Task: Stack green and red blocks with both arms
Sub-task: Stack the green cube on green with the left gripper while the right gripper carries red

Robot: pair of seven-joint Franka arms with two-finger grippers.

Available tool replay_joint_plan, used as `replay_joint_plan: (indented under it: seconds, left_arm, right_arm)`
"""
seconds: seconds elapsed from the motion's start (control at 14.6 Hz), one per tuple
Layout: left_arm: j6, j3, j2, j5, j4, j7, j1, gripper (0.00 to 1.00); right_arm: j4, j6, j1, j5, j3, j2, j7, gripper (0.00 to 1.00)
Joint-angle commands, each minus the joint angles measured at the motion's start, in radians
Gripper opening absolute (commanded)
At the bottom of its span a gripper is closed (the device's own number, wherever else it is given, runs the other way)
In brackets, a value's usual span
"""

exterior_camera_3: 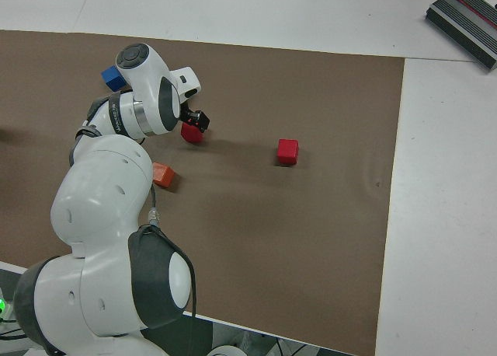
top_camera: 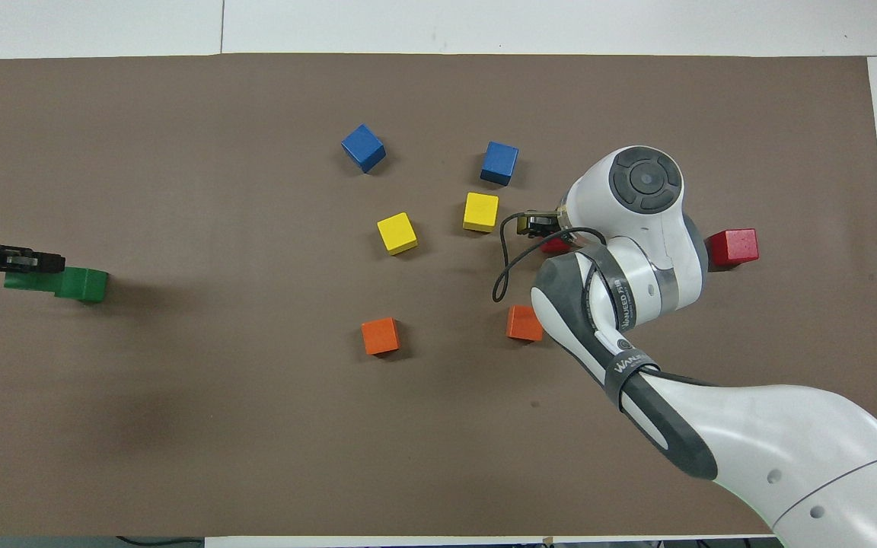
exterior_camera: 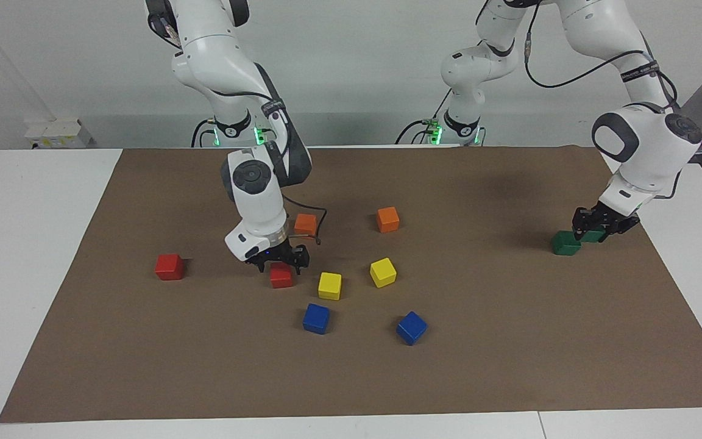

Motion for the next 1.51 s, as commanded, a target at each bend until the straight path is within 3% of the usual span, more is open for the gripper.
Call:
replay_joint_plan:
  seconds: [0.0, 0.07, 0.14, 0.21, 0.27, 0.48, 0.62, 0.82, 1.1, 1.44]
  left_arm:
    - [0.079, -0.007, -0.044, -0.019, -0.069, 0.042, -0.005, 0.0]
    - [0.083, -0.007, -0.044, -0.019, -0.069, 0.042, -0.02, 0.0]
    - [0.084, -0.007, -0.041, -0.019, -0.069, 0.041, -0.022, 0.0]
    - [0.084, -0.007, -0.038, -0.019, -0.069, 0.041, -0.023, 0.0]
    - [0.084, -0.007, -0.034, -0.019, -0.069, 0.041, -0.022, 0.0]
    - [0.108, -0.006, -0.031, -0.019, -0.087, 0.041, -0.02, 0.0]
    - [0.132, -0.006, -0.028, -0.019, -0.097, 0.035, -0.02, 0.0]
    - [0.133, -0.006, -0.025, -0.019, -0.098, 0.029, -0.019, 0.0]
    - [0.144, -0.006, -0.008, -0.019, -0.1, 0.029, -0.011, 0.0]
    - [0.15, -0.006, -0.004, -0.019, -0.098, 0.026, -0.013, 0.0]
  right_arm:
    - [-0.026, 0.027, -0.016, 0.007, 0.003, -0.009, -0.048, 0.81]
    - [-0.023, 0.015, -0.017, 0.007, 0.003, -0.009, -0.048, 0.48]
    - [-0.017, 0.007, -0.019, 0.007, 0.003, -0.009, -0.048, 0.27]
    - [-0.015, 0.002, -0.021, 0.007, 0.003, -0.009, -0.048, 0.09]
    - [-0.009, -0.01, -0.021, 0.001, 0.003, -0.012, -0.048, 0.0]
    - [0.082, -0.173, -0.037, -0.019, -0.008, -0.035, -0.077, 0.0]
    - [0.135, -0.272, -0.12, -0.036, -0.005, -0.079, -0.207, 0.0]
    - [0.132, -0.313, -0.253, -0.032, -0.004, -0.147, -0.434, 0.0]
    - [0.12, -0.334, -0.405, -0.019, -0.004, -0.172, -0.638, 0.0]
    - [-0.018, -0.236, -0.45, -0.016, -0.002, -0.218, -0.659, 0.0]
